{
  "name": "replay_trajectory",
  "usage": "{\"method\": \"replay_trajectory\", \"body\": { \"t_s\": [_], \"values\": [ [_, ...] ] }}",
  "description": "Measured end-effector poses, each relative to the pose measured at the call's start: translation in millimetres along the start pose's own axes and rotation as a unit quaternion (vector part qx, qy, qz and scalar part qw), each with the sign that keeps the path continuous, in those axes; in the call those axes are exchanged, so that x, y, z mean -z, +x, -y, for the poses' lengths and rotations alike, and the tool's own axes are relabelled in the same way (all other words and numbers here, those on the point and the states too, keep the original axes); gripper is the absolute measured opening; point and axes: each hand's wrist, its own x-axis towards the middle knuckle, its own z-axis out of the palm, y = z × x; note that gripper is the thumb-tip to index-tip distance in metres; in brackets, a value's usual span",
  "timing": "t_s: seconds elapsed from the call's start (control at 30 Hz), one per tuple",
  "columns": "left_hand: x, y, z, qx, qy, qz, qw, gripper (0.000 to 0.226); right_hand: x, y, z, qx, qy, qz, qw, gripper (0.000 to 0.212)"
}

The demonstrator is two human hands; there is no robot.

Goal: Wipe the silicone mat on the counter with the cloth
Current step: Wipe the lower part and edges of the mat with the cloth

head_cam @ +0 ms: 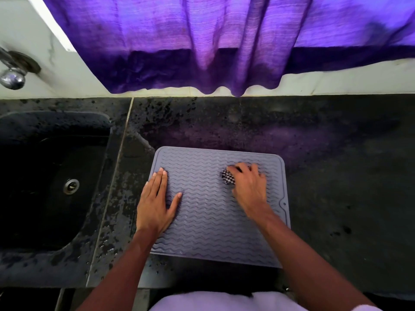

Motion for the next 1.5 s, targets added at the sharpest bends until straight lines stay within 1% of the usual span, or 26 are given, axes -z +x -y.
{"method": "replay_trajectory", "body": {
  "t_s": [0.17, 0.27, 0.37, 0.47, 0.57, 0.73, 0.83, 1.0, 1.2, 1.37, 1.43, 1.5],
  "values": [
    [0, 0, -1, 0.001, -0.001, -0.004, 1.000, 0.083, 13, -14, -70, -0.063, -0.052, 0.013, 0.997, 0.066],
    [-2, -1, -2, 0.004, 0.001, -0.007, 1.000, 0.083, 21, -28, -103, -0.104, -0.062, 0.015, 0.993, 0.063],
    [-2, -1, -2, 0.006, 0.001, -0.011, 1.000, 0.084, 32, -27, -116, -0.134, -0.056, 0.018, 0.989, 0.052],
    [-3, -1, -1, 0.002, 0.005, -0.013, 1.000, 0.082, 43, -9, -112, -0.141, -0.001, 0.024, 0.990, 0.036],
    [-3, -1, -2, 0.004, 0.009, -0.013, 1.000, 0.082, 46, 3, -110, -0.136, 0.021, 0.010, 0.990, 0.036],
    [-3, 0, -3, 0.005, 0.016, -0.017, 1.000, 0.082, 34, -17, -108, -0.119, -0.018, 0.016, 0.993, 0.049],
    [-3, 0, -5, 0.009, 0.012, -0.025, 1.000, 0.083, 33, -35, -108, -0.111, -0.033, 0.030, 0.993, 0.053],
    [-2, -1, -6, 0.012, 0.005, -0.032, 0.999, 0.082, 32, -67, -104, -0.098, -0.056, 0.053, 0.992, 0.053],
    [0, -1, -8, 0.016, 0.003, -0.032, 0.999, 0.081, 28, -100, -102, -0.076, -0.040, 0.073, 0.994, 0.057],
    [-2, -1, -7, 0.012, -0.001, -0.035, 0.999, 0.081, 26, -130, -100, -0.043, -0.041, 0.083, 0.995, 0.069],
    [-2, -1, -7, 0.010, -0.001, -0.038, 0.999, 0.081, 26, -140, -103, -0.032, -0.040, 0.094, 0.994, 0.071],
    [-2, -1, -6, 0.008, 0.002, -0.039, 0.999, 0.081, 30, -146, -105, -0.020, -0.043, 0.118, 0.992, 0.069]
  ]
}}
